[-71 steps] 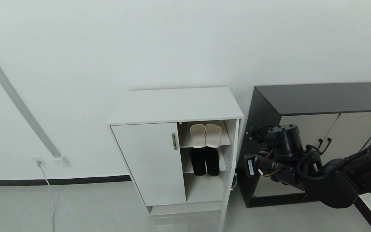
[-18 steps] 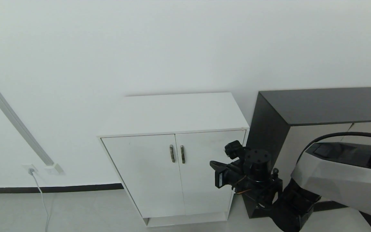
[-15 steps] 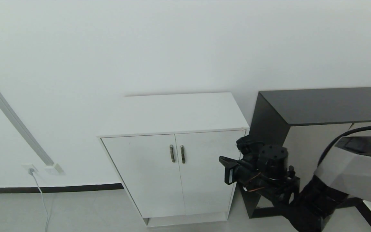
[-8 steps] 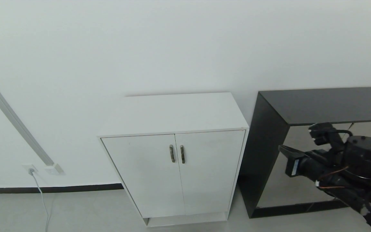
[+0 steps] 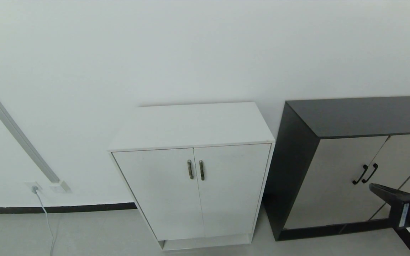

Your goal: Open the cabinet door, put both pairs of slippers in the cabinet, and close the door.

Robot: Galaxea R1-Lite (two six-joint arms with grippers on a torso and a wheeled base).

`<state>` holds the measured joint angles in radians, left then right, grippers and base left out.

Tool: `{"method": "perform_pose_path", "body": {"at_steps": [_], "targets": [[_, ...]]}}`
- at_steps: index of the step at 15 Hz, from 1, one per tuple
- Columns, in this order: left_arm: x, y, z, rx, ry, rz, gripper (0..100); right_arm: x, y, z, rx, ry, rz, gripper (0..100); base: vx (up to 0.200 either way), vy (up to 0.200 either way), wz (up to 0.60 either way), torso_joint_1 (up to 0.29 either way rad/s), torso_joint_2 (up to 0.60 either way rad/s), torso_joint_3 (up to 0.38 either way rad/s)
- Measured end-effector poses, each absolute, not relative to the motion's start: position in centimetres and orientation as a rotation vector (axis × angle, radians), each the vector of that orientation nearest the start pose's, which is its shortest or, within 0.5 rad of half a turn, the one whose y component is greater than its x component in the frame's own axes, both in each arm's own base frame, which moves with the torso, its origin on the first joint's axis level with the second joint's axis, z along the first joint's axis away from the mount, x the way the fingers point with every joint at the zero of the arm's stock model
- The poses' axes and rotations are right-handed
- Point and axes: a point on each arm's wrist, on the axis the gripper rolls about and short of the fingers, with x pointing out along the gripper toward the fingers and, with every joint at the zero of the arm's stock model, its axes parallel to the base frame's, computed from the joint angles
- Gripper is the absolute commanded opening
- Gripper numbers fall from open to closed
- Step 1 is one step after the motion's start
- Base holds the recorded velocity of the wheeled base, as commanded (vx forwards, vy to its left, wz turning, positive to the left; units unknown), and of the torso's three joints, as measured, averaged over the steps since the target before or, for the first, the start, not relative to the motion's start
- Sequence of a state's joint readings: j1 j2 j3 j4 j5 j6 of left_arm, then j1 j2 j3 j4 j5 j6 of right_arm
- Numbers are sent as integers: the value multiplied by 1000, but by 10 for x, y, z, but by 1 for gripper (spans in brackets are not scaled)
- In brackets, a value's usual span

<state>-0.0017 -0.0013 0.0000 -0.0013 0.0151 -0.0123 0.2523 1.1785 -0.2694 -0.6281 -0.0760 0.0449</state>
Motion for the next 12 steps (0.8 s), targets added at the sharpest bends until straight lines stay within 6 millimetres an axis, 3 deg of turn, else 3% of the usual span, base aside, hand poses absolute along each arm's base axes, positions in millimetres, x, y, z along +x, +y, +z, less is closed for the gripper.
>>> {"method": "perform_pose_path", "body": {"at_steps": [3,6,12], "targets": [[-23,0,76,-13,-3,13,0,120,29,148,-34,305,182,0,0,0,0,0,0,0],[-23,0,76,-13,-3,13,0,97,24,125,-48,355,225,0,0,0,0,0,0,0],[-23,0,76,-13,-3,13,0,73,19,101,-56,450,247,0,0,0,0,0,0,0]]}}
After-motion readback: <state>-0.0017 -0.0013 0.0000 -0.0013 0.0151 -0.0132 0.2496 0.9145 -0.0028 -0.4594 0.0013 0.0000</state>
